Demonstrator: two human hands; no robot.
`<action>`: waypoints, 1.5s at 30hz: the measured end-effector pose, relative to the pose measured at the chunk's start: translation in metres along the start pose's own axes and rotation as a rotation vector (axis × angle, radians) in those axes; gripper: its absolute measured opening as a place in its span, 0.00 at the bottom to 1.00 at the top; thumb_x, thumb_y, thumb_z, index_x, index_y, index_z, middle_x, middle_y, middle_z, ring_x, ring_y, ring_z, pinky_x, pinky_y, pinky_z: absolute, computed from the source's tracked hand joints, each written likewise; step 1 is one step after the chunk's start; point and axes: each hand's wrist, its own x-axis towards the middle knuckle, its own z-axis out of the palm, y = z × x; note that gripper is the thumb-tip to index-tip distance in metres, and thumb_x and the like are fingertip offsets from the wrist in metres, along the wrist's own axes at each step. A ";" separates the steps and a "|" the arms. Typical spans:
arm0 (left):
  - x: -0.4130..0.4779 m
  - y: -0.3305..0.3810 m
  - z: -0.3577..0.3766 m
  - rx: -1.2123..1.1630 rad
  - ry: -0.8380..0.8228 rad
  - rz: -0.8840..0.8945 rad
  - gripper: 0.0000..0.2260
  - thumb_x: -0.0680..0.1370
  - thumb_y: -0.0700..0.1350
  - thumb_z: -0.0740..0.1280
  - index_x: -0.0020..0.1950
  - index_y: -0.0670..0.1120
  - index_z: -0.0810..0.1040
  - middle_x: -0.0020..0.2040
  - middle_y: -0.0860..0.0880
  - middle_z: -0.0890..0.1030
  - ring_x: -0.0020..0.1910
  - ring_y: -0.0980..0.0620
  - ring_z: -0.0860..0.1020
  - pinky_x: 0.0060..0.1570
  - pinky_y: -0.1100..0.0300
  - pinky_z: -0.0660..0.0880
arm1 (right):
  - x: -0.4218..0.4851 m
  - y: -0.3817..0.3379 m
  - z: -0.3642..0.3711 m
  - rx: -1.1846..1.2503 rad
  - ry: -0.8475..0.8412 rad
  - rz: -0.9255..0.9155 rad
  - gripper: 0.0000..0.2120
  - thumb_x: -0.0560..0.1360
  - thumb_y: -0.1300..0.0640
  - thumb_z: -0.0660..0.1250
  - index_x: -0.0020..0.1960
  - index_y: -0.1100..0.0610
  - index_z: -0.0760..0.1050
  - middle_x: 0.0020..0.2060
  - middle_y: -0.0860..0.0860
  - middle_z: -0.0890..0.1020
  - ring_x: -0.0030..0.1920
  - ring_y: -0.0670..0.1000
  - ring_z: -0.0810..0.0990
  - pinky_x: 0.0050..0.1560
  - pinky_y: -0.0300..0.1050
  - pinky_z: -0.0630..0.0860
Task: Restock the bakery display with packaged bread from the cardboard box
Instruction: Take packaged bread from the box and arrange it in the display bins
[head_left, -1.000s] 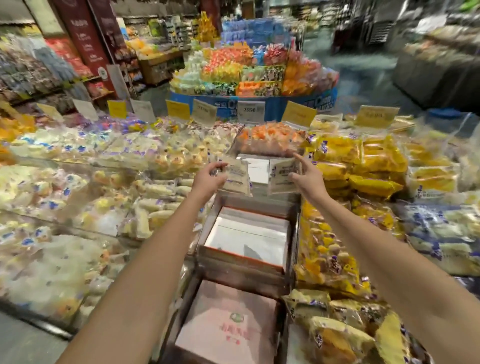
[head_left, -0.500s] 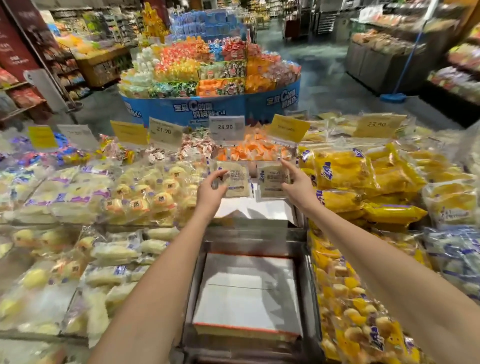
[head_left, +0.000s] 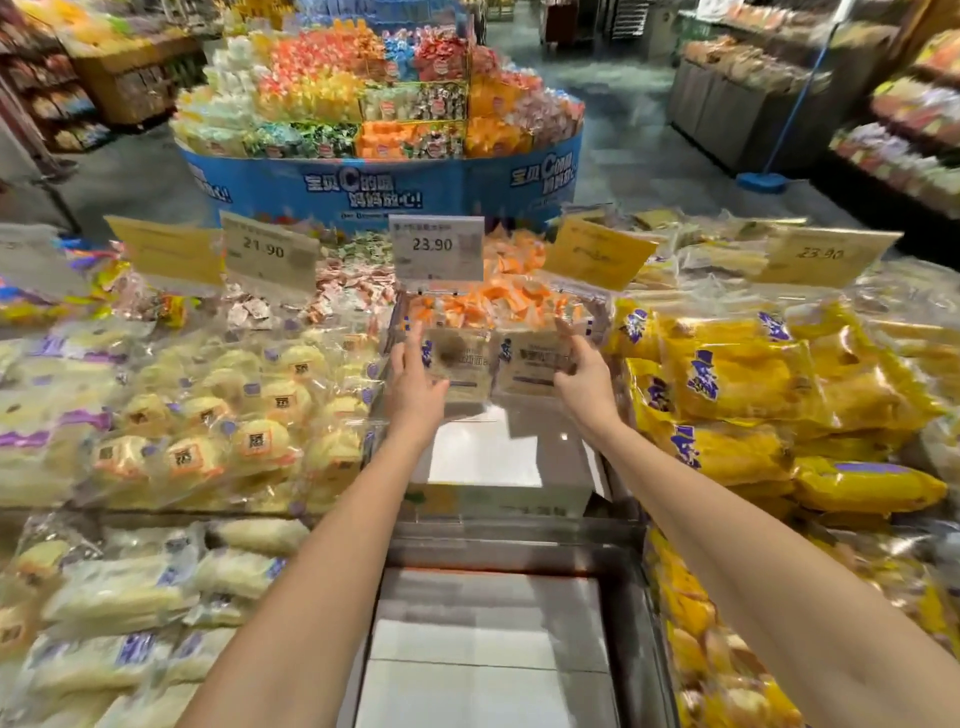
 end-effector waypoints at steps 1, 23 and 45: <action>0.002 0.000 0.002 0.097 -0.006 0.011 0.39 0.79 0.40 0.68 0.81 0.55 0.48 0.80 0.47 0.51 0.56 0.52 0.75 0.46 0.61 0.71 | 0.002 0.002 0.002 -0.061 0.009 -0.001 0.22 0.76 0.72 0.60 0.68 0.58 0.71 0.62 0.58 0.73 0.63 0.57 0.74 0.65 0.50 0.72; 0.044 -0.025 0.015 0.994 -0.031 0.477 0.46 0.78 0.44 0.69 0.79 0.60 0.35 0.73 0.43 0.58 0.71 0.40 0.58 0.69 0.44 0.61 | 0.048 0.024 0.022 -1.227 0.036 -0.661 0.42 0.78 0.65 0.60 0.79 0.47 0.35 0.69 0.65 0.68 0.75 0.64 0.60 0.73 0.68 0.34; -0.082 0.076 -0.057 0.969 -0.024 0.606 0.36 0.80 0.42 0.63 0.81 0.51 0.44 0.81 0.47 0.47 0.80 0.45 0.43 0.77 0.45 0.41 | -0.088 -0.053 -0.067 -1.077 0.025 -0.609 0.34 0.80 0.59 0.60 0.80 0.59 0.47 0.78 0.63 0.51 0.79 0.63 0.45 0.77 0.60 0.40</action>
